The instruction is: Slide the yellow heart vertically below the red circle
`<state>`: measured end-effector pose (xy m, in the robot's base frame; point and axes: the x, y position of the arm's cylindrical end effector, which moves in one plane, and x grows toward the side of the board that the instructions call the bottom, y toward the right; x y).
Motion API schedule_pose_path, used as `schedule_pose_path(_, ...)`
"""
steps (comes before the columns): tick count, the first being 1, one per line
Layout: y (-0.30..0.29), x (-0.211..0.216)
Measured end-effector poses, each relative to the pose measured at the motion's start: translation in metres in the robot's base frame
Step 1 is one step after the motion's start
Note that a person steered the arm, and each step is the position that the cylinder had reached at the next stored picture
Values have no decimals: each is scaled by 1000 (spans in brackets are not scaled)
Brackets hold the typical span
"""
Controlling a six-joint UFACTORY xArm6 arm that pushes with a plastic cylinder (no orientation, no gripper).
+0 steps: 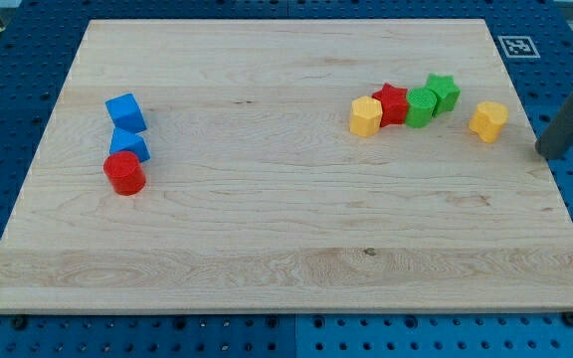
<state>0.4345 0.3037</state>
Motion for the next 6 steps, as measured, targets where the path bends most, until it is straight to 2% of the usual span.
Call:
schedule_pose_path(1, -2, -14)
schedule_pose_path(3, -56, -35)
schedule_pose_path(6, -130, -27)
